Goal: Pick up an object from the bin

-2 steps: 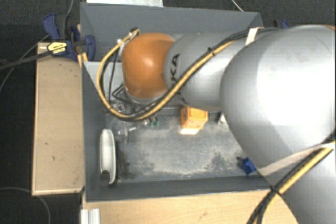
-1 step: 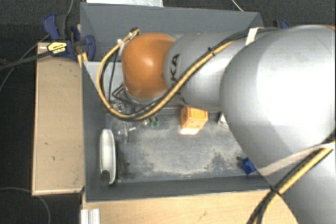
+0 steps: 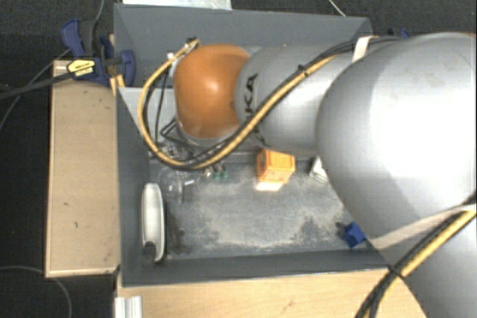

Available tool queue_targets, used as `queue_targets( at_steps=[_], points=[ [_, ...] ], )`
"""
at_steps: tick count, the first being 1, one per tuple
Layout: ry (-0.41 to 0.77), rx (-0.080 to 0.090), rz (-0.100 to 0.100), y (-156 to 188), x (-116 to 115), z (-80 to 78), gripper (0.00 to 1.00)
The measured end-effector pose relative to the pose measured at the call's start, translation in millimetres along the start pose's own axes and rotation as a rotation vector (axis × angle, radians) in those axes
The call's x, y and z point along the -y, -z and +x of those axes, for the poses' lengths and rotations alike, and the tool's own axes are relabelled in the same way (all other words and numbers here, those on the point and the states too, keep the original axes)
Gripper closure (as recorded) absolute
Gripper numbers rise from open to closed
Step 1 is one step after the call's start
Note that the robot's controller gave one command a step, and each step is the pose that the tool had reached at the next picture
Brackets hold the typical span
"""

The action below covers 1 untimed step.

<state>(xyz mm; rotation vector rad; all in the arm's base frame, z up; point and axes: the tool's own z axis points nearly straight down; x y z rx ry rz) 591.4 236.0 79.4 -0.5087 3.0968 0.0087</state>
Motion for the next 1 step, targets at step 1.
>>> queue_targets(
  at_steps=[1],
  points=[
    [-0.001,0.002,0.000,12.3,0.0,-0.6,1.00]
  ],
)
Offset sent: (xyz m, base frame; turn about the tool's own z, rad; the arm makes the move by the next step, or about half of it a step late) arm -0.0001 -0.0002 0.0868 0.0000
